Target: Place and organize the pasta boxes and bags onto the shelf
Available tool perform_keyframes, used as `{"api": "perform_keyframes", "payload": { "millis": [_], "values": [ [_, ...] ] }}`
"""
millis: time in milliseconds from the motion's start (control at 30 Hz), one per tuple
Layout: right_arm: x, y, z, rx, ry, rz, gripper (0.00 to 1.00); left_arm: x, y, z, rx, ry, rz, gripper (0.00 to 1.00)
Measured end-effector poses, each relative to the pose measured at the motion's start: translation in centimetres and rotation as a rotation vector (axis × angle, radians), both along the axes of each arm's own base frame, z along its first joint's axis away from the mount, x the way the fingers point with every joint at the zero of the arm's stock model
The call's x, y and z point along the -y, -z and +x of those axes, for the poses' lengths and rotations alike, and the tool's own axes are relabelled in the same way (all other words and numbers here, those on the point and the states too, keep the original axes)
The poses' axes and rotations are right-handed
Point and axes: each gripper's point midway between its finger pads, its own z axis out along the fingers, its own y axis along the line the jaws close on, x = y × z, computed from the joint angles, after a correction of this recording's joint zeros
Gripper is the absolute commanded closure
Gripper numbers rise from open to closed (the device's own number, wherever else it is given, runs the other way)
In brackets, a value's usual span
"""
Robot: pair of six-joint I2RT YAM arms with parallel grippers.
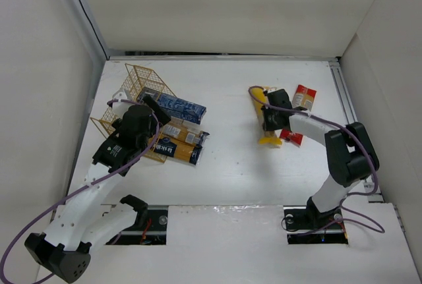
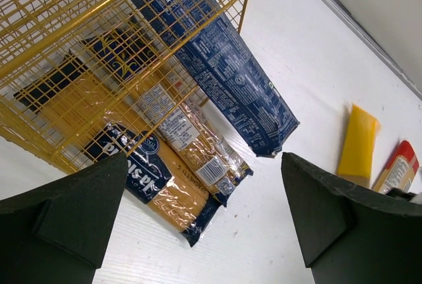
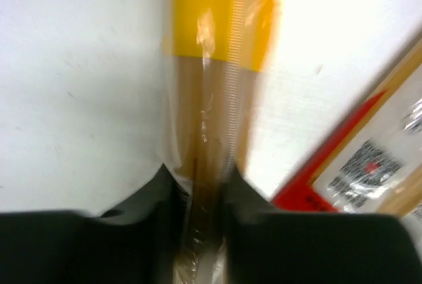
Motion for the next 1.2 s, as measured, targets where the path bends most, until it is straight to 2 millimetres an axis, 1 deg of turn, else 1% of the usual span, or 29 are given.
{"api": "perform_keyframes", "payload": {
  "millis": [67,133,167,233,300,333,400,433,500,567,633,700,767,867,933,1000,1100,1200],
  "values": [
    [-0.1,-1.6,1.1,0.064,-0.017,0.031,1.0,0.0,0.1,0.0,-0.003,0.0,0.002,0.0],
    [-0.3,-1.7,1.5,0.094,-0.023,0.041,1.0,0.0,0.1,-0.1,-0.004,0.0,0.002,0.0],
    [-0.2,-1.9,1.4,0.112,-0.034,0.027,1.0,-0.1,0.1,-0.1,-0.005,0.0,0.003,0.0],
    [-0.1,-2.4,0.5,0.143,-0.061,-0.026,1.0,-0.1,0.0,-0.2,-0.004,0.0,0.002,0.0],
    [0.2,-3.8,-1.2,0.202,-0.096,-0.111,1.0,-0.2,-0.1,-0.4,0.002,0.0,-0.001,0.0],
    [0.2,-4.9,-1.9,0.244,-0.112,-0.14,1.0,-0.2,-0.3,-0.4,0.006,0.0,-0.003,0.0],
    [-0.1,-8.3,-2.9,0.373,-0.154,-0.173,1.0,-0.3,-0.5,-0.6,0.016,0.0,-0.008,0.0],
    [-0.3,-10.2,-3.1,0.455,-0.169,-0.175,1.0,-0.3,-0.6,-0.7,0.019,0.0,-0.01,0.0],
    [-0.1,-13.6,-3.5,0.589,-0.18,-0.176,1.0,-0.4,-0.8,-0.8,0.025,-0.001,-0.013,0.0],
    [0.5,-16.3,-3.4,0.707,-0.173,-0.185,1.0,-0.5,-0.9,-0.8,0.03,-0.002,-0.016,0.0],
    [1.0,-18.6,-3.3,0.808,-0.162,-0.19,1.0,-0.5,-0.9,-0.9,0.03,-0.004,-0.019,0.0],
    [1.0,-20.3,-3.4,0.885,-0.168,-0.184,1.0,-0.5,-0.9,-0.9,0.028,-0.005,-0.02,0.0],
    [0.6,-21.6,-3.5,0.943,-0.2,-0.171,1.0,-0.5,-0.9,-1.0,0.026,-0.006,-0.019,0.0],
    [-1.7,-22.9,-3.7,1.003,-0.323,-0.117,1.0,-0.6,-0.9,-1.1,0.029,-0.008,-0.021,0.0],
    [-4.3,-23.4,-4.2,1.025,-0.443,-0.061,1.0,-0.7,-1.1,-1.2,0.035,-0.011,-0.027,0.0],
    [-7.5,-23.6,-5.2,1.03,-0.569,-0.002,1.0,-0.8,-1.2,-1.3,0.036,-0.014,-0.027,0.0],
    [-13.0,-23.3,-7.7,1.015,-0.778,0.102,1.0,-1.0,-1.2,-1.6,0.036,-0.023,-0.029,0.0],
    [-17.6,-21.8,-10.9,0.968,-0.961,0.197,1.0,-1.2,-1.3,-1.8,0.035,-0.029,-0.027,0.0]
  ]
}}
